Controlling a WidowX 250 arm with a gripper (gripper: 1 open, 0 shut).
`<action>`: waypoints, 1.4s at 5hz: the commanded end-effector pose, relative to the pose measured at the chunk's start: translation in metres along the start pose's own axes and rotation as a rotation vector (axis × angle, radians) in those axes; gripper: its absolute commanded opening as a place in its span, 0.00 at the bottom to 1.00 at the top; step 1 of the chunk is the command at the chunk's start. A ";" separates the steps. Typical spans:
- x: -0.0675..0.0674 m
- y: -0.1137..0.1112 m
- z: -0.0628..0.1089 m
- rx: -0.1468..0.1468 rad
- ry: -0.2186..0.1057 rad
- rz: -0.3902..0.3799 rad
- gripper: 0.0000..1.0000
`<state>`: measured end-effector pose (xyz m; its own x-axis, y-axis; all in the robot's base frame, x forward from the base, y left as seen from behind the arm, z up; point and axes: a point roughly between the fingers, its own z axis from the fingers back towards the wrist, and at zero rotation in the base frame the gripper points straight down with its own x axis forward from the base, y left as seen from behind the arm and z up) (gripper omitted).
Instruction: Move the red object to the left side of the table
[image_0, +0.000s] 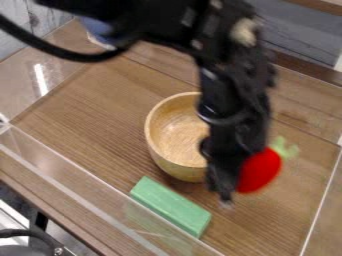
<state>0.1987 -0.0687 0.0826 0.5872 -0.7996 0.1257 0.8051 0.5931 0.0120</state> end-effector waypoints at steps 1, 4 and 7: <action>-0.018 0.018 0.013 0.016 0.009 0.090 0.00; -0.060 0.037 0.033 0.048 0.052 0.331 0.00; -0.055 0.056 0.030 0.051 0.087 0.464 0.00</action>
<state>0.2021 0.0083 0.0971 0.8865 -0.4623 0.0174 0.4624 0.8867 0.0006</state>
